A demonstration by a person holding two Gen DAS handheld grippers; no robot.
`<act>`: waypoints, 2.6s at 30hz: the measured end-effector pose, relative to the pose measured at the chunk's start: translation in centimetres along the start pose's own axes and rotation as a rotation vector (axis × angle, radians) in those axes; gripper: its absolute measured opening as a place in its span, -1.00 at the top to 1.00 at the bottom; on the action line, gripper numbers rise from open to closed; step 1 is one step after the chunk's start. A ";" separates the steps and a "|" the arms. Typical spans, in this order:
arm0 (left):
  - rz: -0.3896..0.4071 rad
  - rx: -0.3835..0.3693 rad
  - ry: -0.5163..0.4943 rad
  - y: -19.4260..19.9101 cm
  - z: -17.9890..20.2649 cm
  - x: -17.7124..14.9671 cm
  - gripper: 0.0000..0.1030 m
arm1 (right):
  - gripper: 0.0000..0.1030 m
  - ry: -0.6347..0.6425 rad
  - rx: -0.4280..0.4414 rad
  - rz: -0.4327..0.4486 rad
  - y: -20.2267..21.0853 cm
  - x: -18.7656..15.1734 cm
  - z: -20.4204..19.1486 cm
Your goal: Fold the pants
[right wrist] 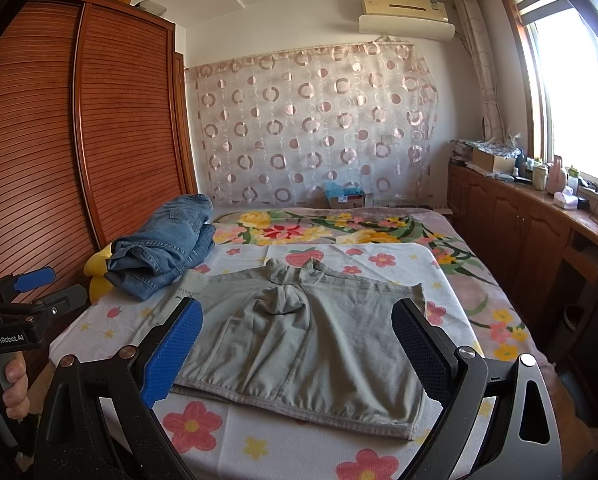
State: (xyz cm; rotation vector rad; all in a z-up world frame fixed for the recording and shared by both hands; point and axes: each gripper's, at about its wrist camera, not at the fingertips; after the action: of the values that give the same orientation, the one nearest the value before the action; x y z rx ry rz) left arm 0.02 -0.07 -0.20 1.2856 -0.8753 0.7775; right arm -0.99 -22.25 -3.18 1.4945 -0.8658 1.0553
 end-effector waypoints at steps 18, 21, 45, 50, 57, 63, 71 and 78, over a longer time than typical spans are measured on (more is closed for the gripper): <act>0.000 0.000 0.000 0.1 -0.1 0.1 -0.99 | -0.87 0.002 0.002 -0.001 0.0 -0.2 -0.1; 0.001 0.001 0.001 0.1 -0.1 0.1 -0.99 | -0.87 0.001 0.003 -0.002 0.0 -0.2 -0.1; -0.010 -0.003 0.003 0.0 -0.1 0.2 -0.99 | -0.87 -0.003 0.003 -0.004 0.0 -0.2 -0.1; -0.011 -0.005 0.004 -0.1 0.6 1.0 -0.99 | -0.87 -0.004 -0.005 -0.007 -0.1 -0.2 0.1; -0.042 -0.036 -0.017 -2.5 0.2 1.0 -0.99 | -0.87 0.008 -0.022 -0.007 -0.6 0.0 0.7; -0.085 -0.077 -0.038 -5.2 0.1 0.6 -0.99 | -0.87 0.026 -0.041 -0.010 -1.7 -0.1 1.4; -0.126 -0.111 -0.067 -7.9 0.3 0.1 -0.99 | -0.87 0.064 -0.057 -0.025 -2.9 0.0 1.4; -0.156 -0.143 -0.093 -10.1 0.9 0.3 -0.99 | -0.87 0.079 -0.072 -0.064 -4.7 0.8 2.2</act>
State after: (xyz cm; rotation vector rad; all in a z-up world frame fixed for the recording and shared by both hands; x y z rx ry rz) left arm 8.87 -2.29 -4.63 1.2535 -0.8769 0.5263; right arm 3.98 -23.63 -4.15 1.4026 -0.7876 1.0187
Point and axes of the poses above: each gripper's, at about its wrist camera, not at the fingertips, and y roughly against the way its jaws point, z to its right, x to its top, and after that the axes turned 7 degrees about -x, right-handed
